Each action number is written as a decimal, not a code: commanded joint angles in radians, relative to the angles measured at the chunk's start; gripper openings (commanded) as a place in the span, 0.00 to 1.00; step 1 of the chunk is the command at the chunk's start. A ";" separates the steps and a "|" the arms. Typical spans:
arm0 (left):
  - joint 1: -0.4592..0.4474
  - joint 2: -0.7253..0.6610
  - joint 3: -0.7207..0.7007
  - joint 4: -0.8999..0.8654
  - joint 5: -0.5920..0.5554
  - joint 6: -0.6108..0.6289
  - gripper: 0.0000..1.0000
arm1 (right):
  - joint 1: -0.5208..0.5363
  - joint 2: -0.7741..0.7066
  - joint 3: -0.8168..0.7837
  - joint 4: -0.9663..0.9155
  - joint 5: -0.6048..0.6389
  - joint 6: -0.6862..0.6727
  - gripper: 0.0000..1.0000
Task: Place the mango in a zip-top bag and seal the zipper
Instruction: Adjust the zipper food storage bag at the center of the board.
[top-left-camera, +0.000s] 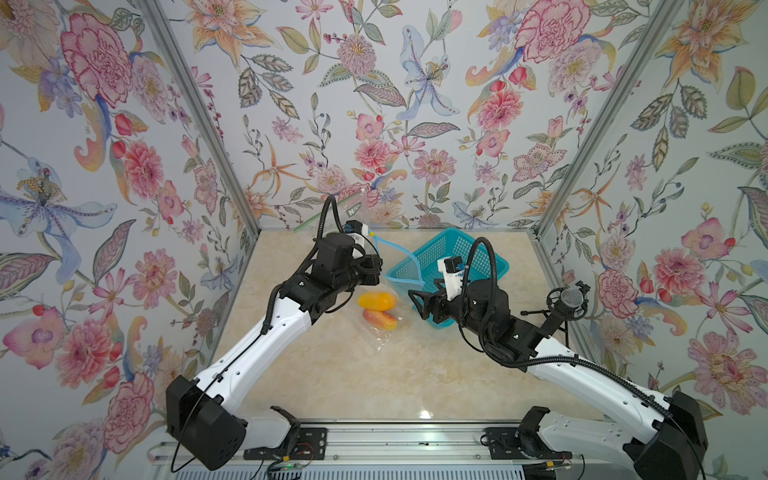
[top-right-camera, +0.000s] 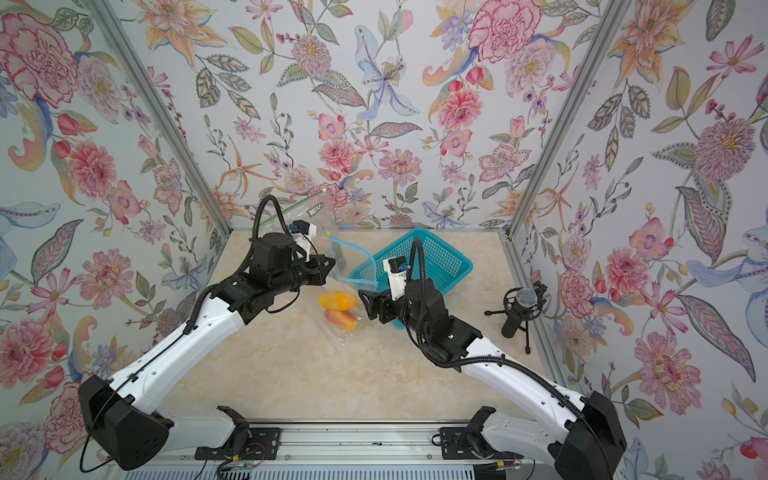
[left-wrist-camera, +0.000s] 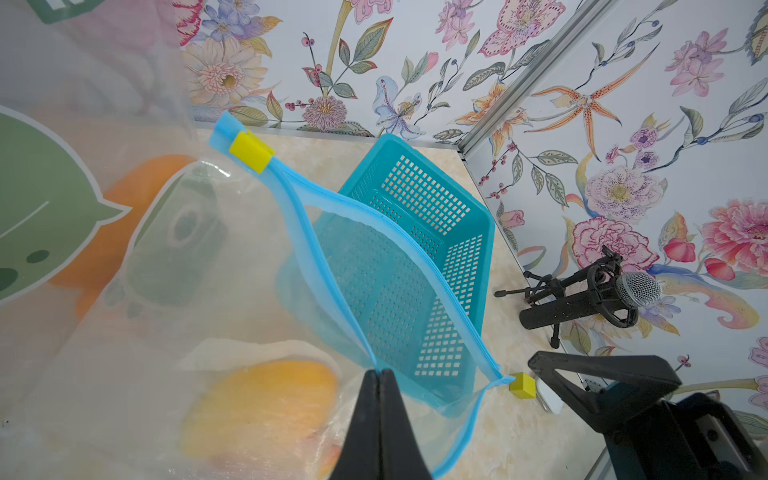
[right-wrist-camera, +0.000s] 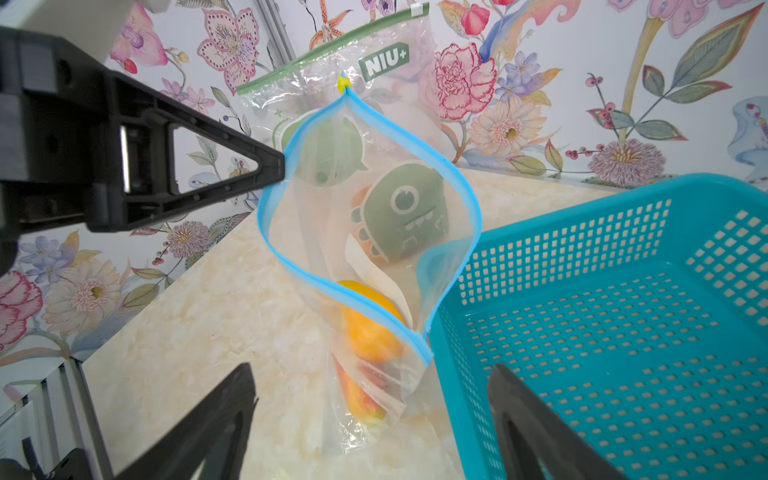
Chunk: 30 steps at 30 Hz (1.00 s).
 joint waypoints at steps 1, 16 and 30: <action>0.009 -0.032 0.025 0.034 -0.004 -0.018 0.00 | -0.009 0.040 -0.015 0.008 -0.036 -0.038 0.84; 0.009 -0.050 0.024 0.052 0.041 -0.040 0.00 | -0.054 0.222 0.048 0.233 -0.177 -0.086 0.34; 0.094 -0.181 -0.076 0.092 -0.060 -0.100 0.22 | -0.061 0.015 0.179 -0.087 -0.188 -0.335 0.00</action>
